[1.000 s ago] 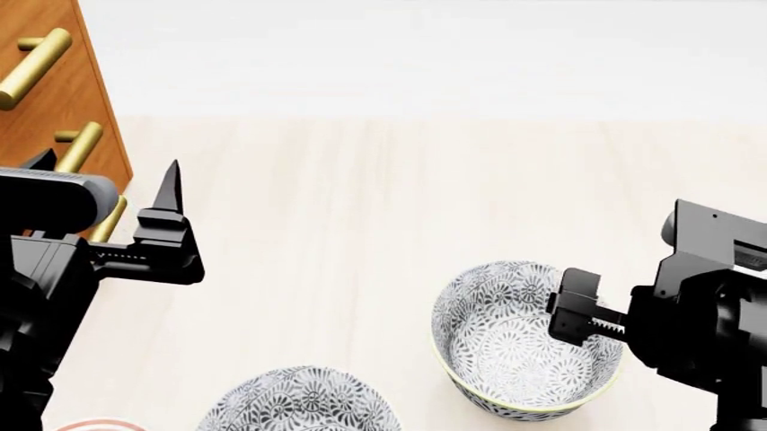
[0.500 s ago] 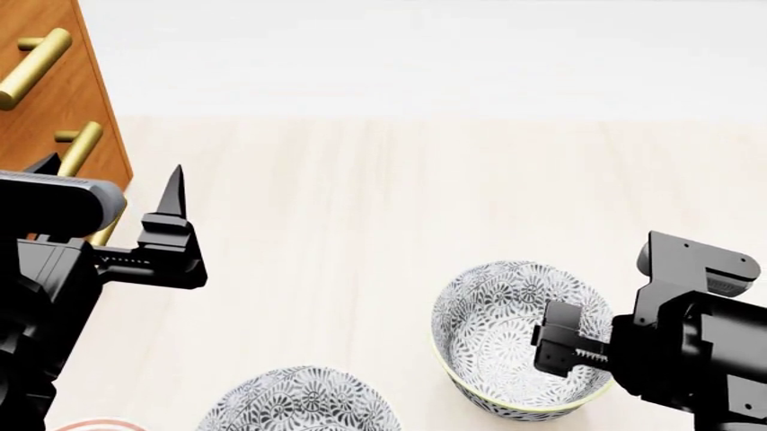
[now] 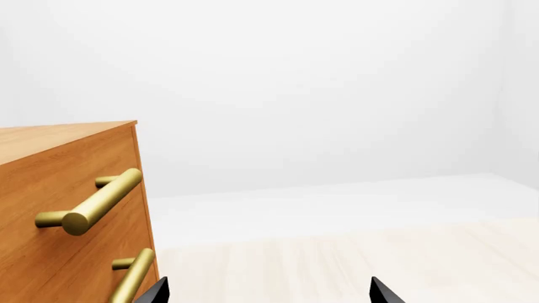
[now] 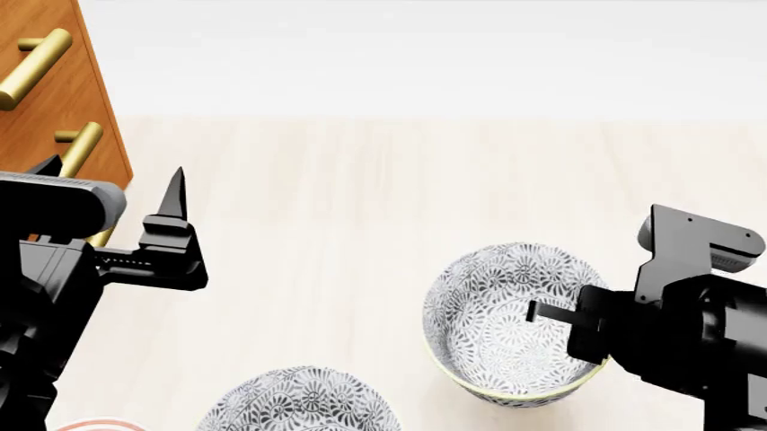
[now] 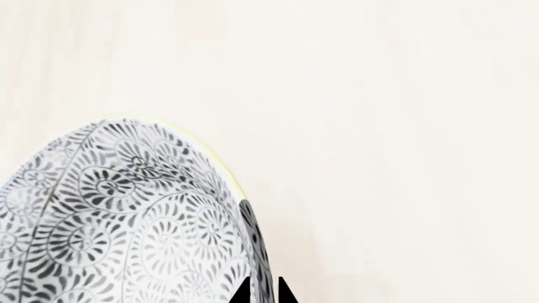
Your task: Stack the bowl at the front on the bowl in the middle.
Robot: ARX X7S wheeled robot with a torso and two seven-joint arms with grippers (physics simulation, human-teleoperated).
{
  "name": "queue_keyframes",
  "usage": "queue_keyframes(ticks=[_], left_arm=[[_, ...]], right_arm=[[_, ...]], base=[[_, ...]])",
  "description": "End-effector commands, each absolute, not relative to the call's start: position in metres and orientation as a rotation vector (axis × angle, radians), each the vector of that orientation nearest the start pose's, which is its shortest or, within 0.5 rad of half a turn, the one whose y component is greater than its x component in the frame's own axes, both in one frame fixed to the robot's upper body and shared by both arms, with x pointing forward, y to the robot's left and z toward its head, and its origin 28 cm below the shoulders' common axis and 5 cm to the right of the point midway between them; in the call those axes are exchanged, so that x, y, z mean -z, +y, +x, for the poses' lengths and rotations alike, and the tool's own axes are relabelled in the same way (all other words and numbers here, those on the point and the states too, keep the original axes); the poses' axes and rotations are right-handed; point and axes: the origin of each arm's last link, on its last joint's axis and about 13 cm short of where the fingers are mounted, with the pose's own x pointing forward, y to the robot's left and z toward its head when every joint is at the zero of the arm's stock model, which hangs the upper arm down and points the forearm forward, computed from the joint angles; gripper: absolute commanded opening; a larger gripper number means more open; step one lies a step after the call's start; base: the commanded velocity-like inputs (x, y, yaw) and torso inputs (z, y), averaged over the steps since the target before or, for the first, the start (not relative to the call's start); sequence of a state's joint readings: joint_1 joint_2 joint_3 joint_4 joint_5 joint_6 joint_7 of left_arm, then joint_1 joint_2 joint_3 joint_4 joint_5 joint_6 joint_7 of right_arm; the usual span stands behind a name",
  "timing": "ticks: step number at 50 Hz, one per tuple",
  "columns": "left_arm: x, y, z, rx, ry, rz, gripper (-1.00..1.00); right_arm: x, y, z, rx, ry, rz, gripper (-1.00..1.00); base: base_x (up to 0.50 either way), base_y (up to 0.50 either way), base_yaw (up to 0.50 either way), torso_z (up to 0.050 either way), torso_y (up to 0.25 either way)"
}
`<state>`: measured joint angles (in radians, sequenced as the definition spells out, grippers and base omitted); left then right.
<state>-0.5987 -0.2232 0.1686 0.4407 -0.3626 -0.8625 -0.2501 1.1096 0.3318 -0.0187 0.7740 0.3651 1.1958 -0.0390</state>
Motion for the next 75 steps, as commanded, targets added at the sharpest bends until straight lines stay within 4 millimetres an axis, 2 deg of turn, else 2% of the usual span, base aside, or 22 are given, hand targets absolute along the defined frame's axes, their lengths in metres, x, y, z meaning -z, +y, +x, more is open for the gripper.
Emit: queue_keyframes(ticks=[1,4,11,19,29,34,39,42,55,63,75], left_arm=[[-0.191,0.203,0.279,0.077,-0.117,0.042,1.00],[-0.192,0.204,0.279,0.076,-0.118,0.040,1.00],[-0.193,0.205,0.279,0.069,-0.122,0.035,1.00],[-0.194,0.205,0.279,0.068,-0.124,0.033,1.00],[-0.197,0.206,0.282,0.061,-0.129,0.028,1.00],[-0.198,0.206,0.283,0.055,-0.128,0.026,1.00],[-0.199,0.207,0.284,0.053,-0.129,0.024,1.00],[-0.201,0.208,0.284,0.051,-0.134,0.018,1.00],[-0.204,0.208,0.282,0.050,-0.139,0.014,1.00],[-0.203,0.208,0.282,0.050,-0.137,0.013,1.00],[-0.202,0.208,0.282,0.052,-0.135,0.015,1.00]], right_arm=[[-0.214,-0.195,0.347,0.004,0.698,0.219,-1.00],[-0.228,-0.193,0.342,-0.009,0.671,0.205,-1.00],[-0.245,-0.190,0.334,-0.023,0.633,0.174,-1.00],[-0.272,-0.181,0.311,-0.076,0.586,0.140,-1.00],[-0.284,-0.171,0.290,-0.175,0.572,0.108,-1.00],[-0.286,-0.158,0.273,-0.259,0.549,0.072,-1.00],[-0.286,-0.155,0.267,-0.282,0.544,0.058,-1.00],[-0.280,-0.144,0.258,-0.338,0.543,0.022,-1.00],[-0.263,-0.127,0.249,-0.438,0.578,-0.040,-1.00],[-0.252,-0.118,0.248,-0.477,0.602,-0.067,-1.00],[-0.235,-0.111,0.258,-0.512,0.644,-0.063,-1.00]], base=[[0.00,0.00,0.00,0.000,0.000],[0.00,0.00,0.00,0.000,0.000],[0.00,0.00,0.00,0.000,0.000],[0.00,0.00,0.00,0.000,0.000],[0.00,0.00,0.00,0.000,0.000],[0.00,0.00,0.00,0.000,0.000],[0.00,0.00,0.00,0.000,0.000],[0.00,0.00,0.00,0.000,0.000],[0.00,0.00,0.00,0.000,0.000],[0.00,0.00,0.00,0.000,0.000],[0.00,0.00,0.00,0.000,0.000]])
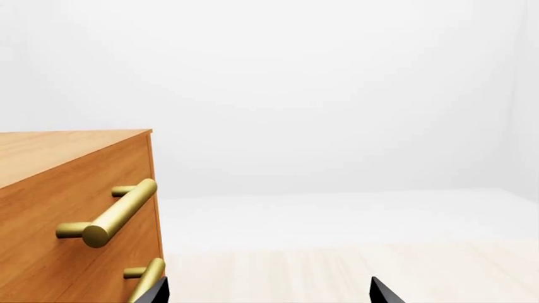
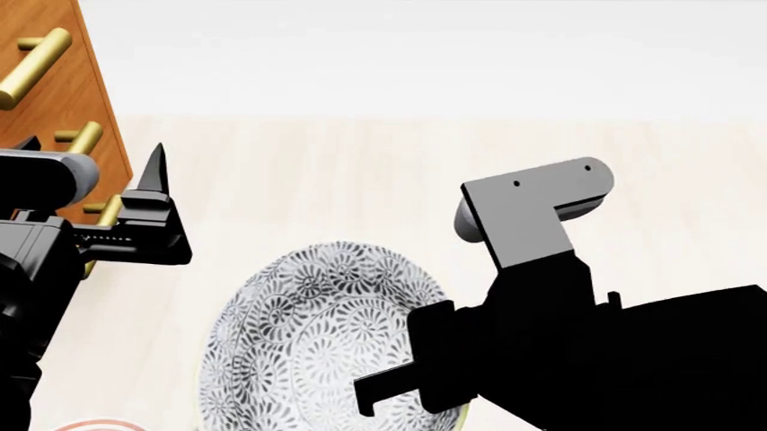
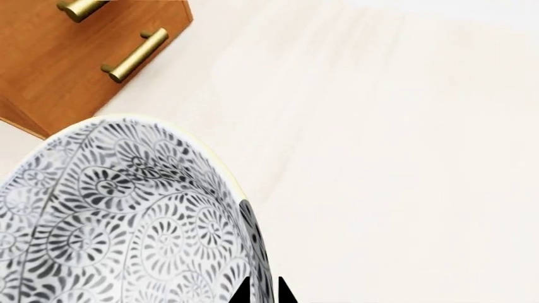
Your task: Stack the bowl at the front on the bowl in the middle.
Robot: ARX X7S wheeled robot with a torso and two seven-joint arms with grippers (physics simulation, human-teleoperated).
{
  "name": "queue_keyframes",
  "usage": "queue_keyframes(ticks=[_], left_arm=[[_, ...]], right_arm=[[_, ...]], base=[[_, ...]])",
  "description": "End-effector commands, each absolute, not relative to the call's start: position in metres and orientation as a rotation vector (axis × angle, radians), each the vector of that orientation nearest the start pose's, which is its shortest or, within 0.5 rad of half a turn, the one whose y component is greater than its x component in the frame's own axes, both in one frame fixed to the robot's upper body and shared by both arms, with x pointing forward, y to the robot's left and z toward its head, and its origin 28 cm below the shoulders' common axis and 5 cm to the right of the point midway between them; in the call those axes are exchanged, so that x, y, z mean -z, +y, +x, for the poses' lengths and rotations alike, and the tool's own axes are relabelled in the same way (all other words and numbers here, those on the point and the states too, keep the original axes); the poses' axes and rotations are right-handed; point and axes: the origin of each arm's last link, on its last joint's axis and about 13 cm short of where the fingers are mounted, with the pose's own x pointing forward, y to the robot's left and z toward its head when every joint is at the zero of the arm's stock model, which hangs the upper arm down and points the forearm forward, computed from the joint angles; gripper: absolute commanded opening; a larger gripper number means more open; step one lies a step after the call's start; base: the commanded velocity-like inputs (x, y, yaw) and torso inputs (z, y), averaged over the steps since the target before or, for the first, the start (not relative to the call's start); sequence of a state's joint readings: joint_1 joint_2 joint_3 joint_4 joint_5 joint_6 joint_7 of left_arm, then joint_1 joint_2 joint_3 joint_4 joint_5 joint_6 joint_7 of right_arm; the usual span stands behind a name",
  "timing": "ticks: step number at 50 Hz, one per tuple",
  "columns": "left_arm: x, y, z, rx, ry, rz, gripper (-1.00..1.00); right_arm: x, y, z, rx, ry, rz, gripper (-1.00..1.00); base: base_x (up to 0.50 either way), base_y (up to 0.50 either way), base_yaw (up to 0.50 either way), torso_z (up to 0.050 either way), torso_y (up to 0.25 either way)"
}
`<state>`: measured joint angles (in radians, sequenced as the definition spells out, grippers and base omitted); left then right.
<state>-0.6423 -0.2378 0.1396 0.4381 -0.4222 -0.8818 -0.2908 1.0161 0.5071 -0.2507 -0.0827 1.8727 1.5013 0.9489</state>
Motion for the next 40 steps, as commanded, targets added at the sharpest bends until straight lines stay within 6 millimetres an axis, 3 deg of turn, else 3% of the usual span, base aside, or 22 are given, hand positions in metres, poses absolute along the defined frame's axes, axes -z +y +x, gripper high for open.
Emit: queue_keyframes(ticks=[1,27,40], left_arm=[[-0.202,0.208,0.282,0.052,-0.134,0.015,1.00],[-0.198,0.208,0.281,0.058,-0.125,0.025,1.00],[-0.197,0.208,0.281,0.057,-0.121,0.028,1.00]], right_arm=[[-0.233,-0.110,0.259,-0.517,0.650,-0.061,-1.00],[-0.189,-0.094,0.289,-0.504,0.724,-0.059,-1.00],[-0.166,-0.089,0.293,-0.523,0.787,-0.054,-1.00]], base=[[0.00,0.00,0.00,0.000,0.010],[0.00,0.00,0.00,0.000,0.000],[0.00,0.00,0.00,0.000,0.000]])
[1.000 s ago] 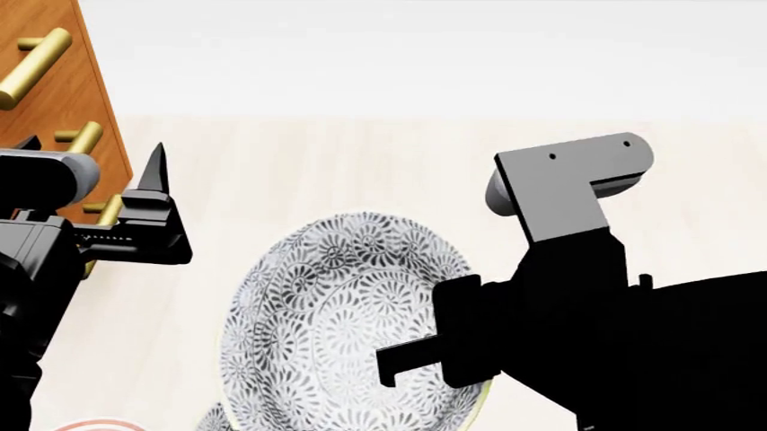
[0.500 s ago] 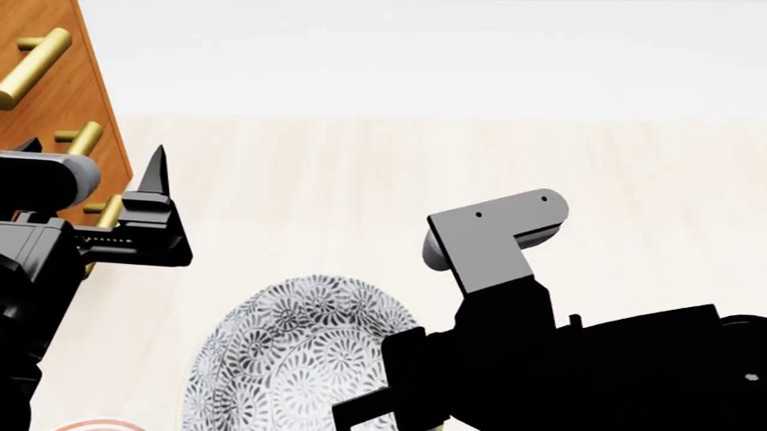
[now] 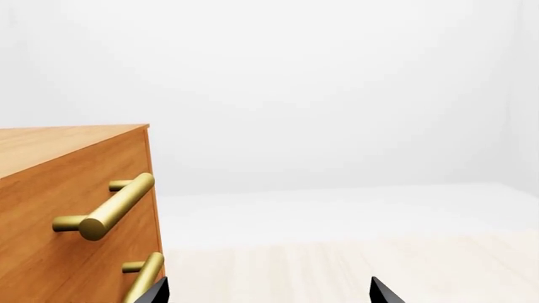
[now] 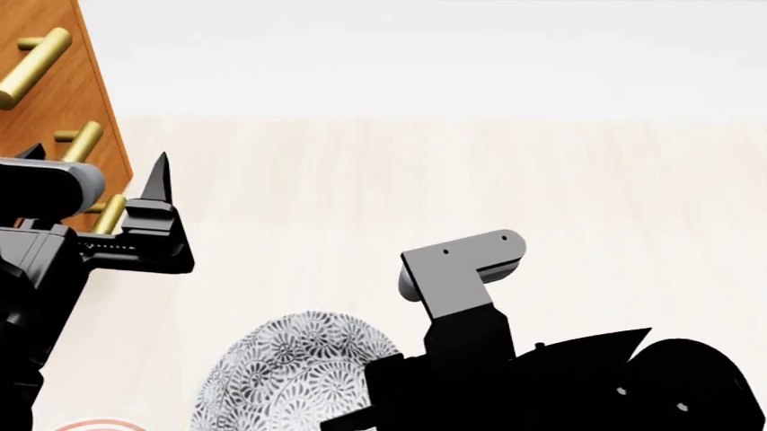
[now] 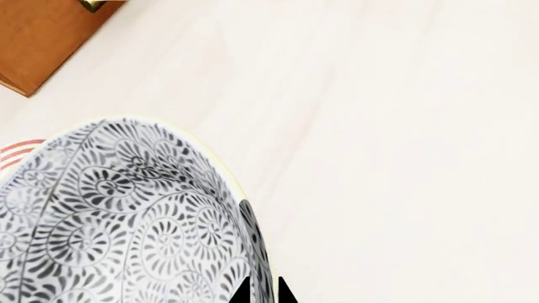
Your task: Stack the bowl at the front on the bowl in the middle.
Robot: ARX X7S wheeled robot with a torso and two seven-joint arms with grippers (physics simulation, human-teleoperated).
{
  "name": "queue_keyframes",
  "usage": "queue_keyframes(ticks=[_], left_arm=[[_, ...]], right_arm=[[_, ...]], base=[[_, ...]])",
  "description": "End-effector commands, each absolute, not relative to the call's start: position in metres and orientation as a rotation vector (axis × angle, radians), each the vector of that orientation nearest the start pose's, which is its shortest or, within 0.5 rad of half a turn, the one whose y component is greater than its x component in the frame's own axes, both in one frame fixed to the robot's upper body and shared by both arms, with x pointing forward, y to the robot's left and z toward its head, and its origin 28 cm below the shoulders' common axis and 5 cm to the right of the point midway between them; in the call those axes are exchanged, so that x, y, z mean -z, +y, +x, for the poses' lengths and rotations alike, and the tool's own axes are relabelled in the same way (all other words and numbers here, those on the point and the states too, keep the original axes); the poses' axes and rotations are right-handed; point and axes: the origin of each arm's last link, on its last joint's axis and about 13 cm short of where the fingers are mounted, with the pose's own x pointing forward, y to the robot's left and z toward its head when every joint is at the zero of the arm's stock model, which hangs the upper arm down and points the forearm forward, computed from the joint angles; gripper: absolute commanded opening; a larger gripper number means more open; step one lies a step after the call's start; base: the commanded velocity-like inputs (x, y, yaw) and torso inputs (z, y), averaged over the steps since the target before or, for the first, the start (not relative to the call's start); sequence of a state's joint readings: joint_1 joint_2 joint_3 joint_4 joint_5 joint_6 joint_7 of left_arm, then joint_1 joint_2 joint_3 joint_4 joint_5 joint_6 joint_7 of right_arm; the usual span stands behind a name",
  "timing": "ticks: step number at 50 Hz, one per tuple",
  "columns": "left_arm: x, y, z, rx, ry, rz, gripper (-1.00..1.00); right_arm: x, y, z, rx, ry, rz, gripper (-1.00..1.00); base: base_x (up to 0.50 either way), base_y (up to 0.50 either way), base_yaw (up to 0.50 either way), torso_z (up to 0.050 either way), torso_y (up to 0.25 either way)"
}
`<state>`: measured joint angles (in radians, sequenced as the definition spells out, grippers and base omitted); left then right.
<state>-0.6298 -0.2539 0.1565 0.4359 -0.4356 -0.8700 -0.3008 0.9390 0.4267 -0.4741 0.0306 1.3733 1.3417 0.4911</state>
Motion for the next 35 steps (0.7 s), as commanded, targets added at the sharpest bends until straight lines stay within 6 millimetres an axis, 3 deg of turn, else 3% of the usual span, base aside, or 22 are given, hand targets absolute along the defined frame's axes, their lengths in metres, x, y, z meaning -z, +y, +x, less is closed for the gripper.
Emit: queue_keyframes(ticks=[1,4,5,23,28,30,31,32,35], left_arm=[[-0.196,0.208,0.280,0.058,-0.121,0.028,1.00],[-0.196,0.208,0.281,0.059,-0.120,0.029,1.00],[-0.196,0.207,0.280,0.060,-0.119,0.030,1.00],[-0.195,0.207,0.281,0.068,-0.111,0.035,1.00],[-0.196,0.207,0.281,0.069,-0.110,0.032,1.00],[-0.196,0.207,0.280,0.069,-0.110,0.032,1.00],[-0.197,0.207,0.280,0.066,-0.116,0.022,1.00],[-0.197,0.207,0.280,0.066,-0.118,0.021,1.00],[-0.198,0.205,0.278,0.072,-0.123,0.015,1.00]], right_arm=[[-0.166,-0.089,0.293,-0.526,0.788,-0.054,-1.00],[-0.166,-0.089,0.294,-0.531,0.790,-0.045,-1.00],[-0.167,-0.090,0.294,-0.533,0.787,-0.042,1.00],[-0.170,-0.091,0.293,-0.526,0.780,-0.060,1.00],[-0.199,-0.094,0.282,-0.480,0.624,-0.062,1.00],[-0.200,-0.094,0.281,-0.480,0.624,-0.062,1.00],[-0.224,-0.096,0.272,-0.487,0.399,-0.011,1.00],[-0.232,-0.098,0.269,-0.479,0.287,0.009,1.00],[-0.236,-0.103,0.270,-0.460,0.193,0.048,1.00]], base=[[0.00,0.00,0.00,0.000,0.010],[0.00,0.00,0.00,0.000,0.000],[0.00,0.00,0.00,0.000,0.000],[0.00,0.00,0.00,0.000,0.000],[0.00,0.00,0.00,0.000,0.000],[0.00,0.00,0.00,0.000,0.000],[0.00,0.00,0.00,0.000,0.000],[0.00,0.00,0.00,0.000,0.000],[0.00,0.00,0.00,0.000,0.000]])
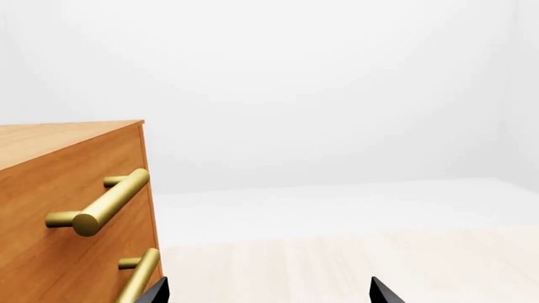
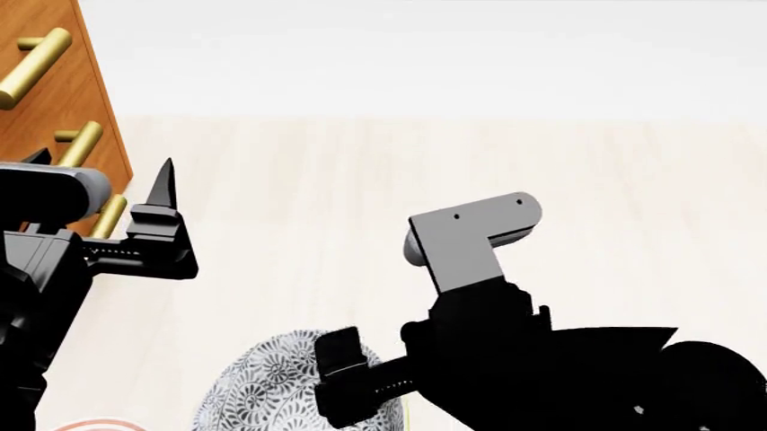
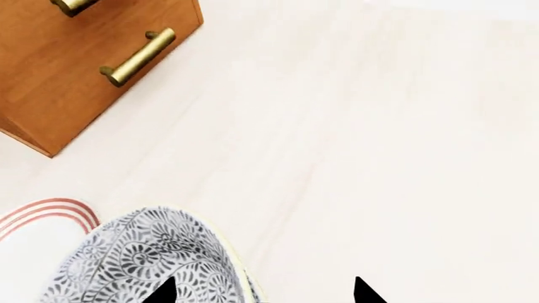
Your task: Stack the bowl at the front on the bowl in the middle.
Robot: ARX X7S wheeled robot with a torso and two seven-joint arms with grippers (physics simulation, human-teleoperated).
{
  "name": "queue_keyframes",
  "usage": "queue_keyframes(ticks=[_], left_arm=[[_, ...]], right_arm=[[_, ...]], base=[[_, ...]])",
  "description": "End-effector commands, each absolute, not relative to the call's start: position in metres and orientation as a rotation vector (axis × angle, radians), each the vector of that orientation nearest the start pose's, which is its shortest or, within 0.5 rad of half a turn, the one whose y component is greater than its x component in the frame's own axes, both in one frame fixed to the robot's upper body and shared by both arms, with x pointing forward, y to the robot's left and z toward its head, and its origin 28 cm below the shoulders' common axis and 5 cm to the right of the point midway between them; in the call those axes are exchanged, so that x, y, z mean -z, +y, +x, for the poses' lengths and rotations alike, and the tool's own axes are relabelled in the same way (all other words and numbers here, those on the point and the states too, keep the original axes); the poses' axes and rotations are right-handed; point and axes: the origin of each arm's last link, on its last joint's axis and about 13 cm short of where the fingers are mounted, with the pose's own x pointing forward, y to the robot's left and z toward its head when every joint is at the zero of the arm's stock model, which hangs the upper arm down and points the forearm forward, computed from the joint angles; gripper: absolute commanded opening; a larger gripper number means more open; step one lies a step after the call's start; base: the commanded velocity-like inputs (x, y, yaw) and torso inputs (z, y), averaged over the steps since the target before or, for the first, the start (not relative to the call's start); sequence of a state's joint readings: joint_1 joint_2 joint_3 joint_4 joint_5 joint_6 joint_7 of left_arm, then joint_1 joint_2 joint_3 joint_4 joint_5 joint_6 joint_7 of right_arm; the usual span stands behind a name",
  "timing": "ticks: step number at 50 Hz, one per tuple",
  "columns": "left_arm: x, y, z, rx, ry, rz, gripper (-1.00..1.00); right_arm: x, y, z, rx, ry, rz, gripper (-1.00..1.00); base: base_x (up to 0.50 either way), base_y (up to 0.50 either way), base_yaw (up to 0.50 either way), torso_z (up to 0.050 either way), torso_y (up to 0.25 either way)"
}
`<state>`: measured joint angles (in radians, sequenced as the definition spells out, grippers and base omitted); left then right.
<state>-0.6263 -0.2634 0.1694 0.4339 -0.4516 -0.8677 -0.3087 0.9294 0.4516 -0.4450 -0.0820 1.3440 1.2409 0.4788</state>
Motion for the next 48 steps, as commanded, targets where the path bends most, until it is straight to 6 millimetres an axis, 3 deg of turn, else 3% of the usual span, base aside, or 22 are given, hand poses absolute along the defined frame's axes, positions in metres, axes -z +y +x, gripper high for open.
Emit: queue_keyframes(ticks=[1,12,14,16,22,28,48], left_arm=[[-0.198,0.205,0.278,0.073,-0.124,0.015,1.00],[-0.200,0.203,0.275,0.086,-0.139,0.013,1.00],[-0.200,0.202,0.273,0.086,-0.159,-0.007,1.00],[-0.199,0.202,0.272,0.075,-0.217,-0.020,1.00],[-0.202,0.198,0.264,0.050,-0.364,-0.090,1.00],[-0.203,0.197,0.259,0.027,-0.463,-0.122,1.00],[-0.201,0.194,0.257,0.030,-0.484,-0.120,1.00]], right_arm=[[-0.236,-0.103,0.270,-0.461,0.187,0.053,1.00],[-0.242,-0.108,0.268,-0.409,-0.091,0.071,1.00],[-0.236,-0.109,0.274,-0.273,-0.225,0.038,1.00],[-0.226,-0.108,0.276,-0.183,-0.316,-0.102,1.00],[-0.207,-0.106,0.272,-0.065,-0.484,-0.179,1.00],[-0.203,-0.105,0.268,-0.046,-0.532,-0.190,1.00],[-0.210,-0.107,0.264,0.004,-0.584,-0.203,1.00]], base=[[0.00,0.00,0.00,0.000,0.000],[0.00,0.00,0.00,0.000,0.000],[0.00,0.00,0.00,0.000,0.000],[0.00,0.00,0.00,0.000,0.000],[0.00,0.00,0.00,0.000,0.000],[0.00,0.00,0.00,0.000,0.000],[0.00,0.00,0.00,0.000,0.000]])
